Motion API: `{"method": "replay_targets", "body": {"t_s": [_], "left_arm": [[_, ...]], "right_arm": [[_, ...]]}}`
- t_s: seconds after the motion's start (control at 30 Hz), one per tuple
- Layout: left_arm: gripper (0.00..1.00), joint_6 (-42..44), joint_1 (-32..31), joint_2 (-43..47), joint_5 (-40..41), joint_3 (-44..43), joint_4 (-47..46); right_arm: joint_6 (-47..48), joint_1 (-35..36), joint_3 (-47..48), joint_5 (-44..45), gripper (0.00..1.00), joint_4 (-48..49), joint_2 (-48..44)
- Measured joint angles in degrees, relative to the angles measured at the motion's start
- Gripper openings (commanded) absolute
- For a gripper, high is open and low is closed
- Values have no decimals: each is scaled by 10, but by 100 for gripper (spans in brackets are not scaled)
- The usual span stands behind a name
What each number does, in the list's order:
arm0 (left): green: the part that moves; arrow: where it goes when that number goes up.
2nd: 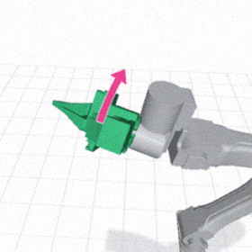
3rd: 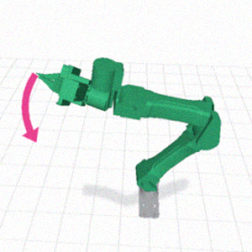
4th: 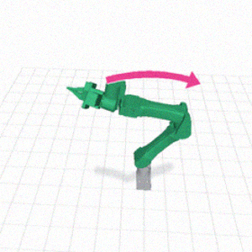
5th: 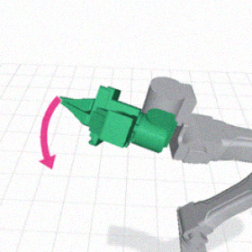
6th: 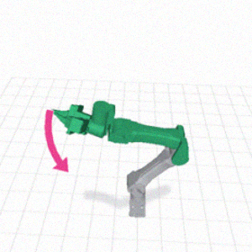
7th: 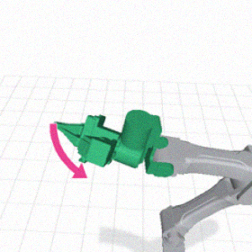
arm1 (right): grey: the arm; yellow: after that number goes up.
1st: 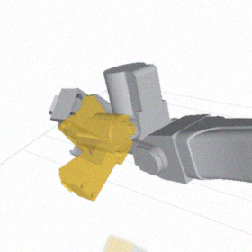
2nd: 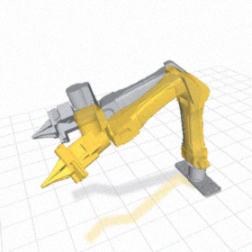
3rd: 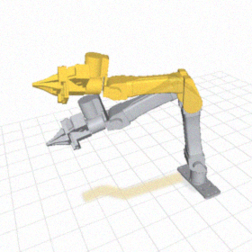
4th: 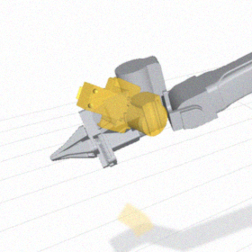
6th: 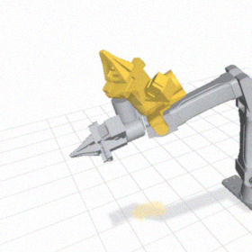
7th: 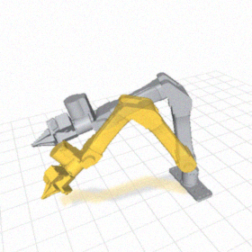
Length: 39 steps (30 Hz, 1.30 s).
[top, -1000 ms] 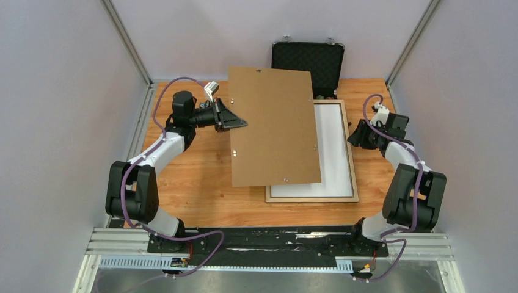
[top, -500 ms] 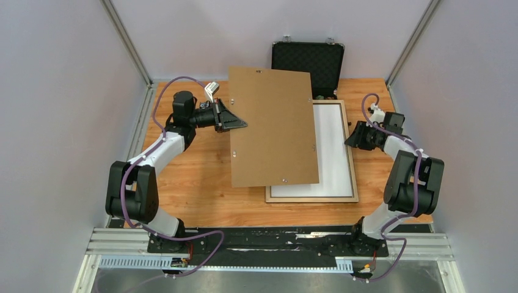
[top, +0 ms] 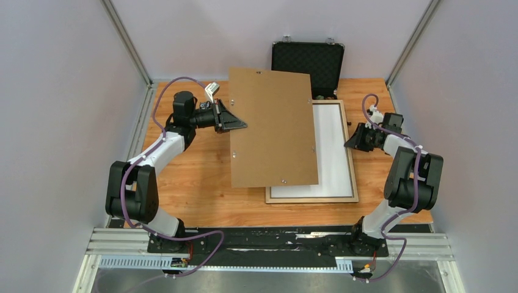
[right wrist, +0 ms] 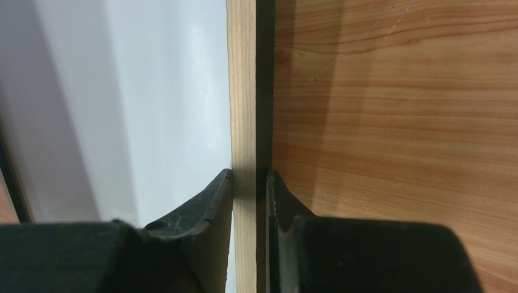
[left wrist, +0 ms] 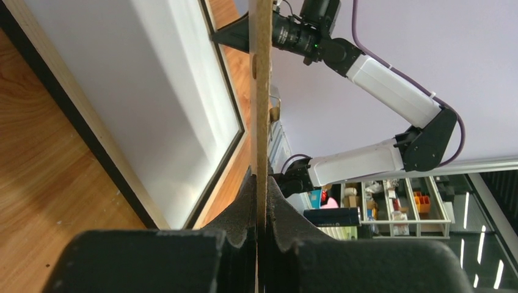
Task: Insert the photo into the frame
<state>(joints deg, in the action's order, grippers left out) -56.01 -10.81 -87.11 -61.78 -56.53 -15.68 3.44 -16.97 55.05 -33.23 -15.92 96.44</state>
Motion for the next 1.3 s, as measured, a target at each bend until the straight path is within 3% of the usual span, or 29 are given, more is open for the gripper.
{"method": "replay_targets", "body": {"t_s": [0.57,0.8,1.3], "left_arm": [[0,19,0,0,7,0,13],[0,24,0,-9,8,-3,12],[0,24,-6,-121,-5,-57,-1]], "right_arm": [[-96,0,-1,-25,2,-8,0],[-138,11,-21,-28,1,9,-6],[-147,30,-22,-32,3,13,-6]]}}
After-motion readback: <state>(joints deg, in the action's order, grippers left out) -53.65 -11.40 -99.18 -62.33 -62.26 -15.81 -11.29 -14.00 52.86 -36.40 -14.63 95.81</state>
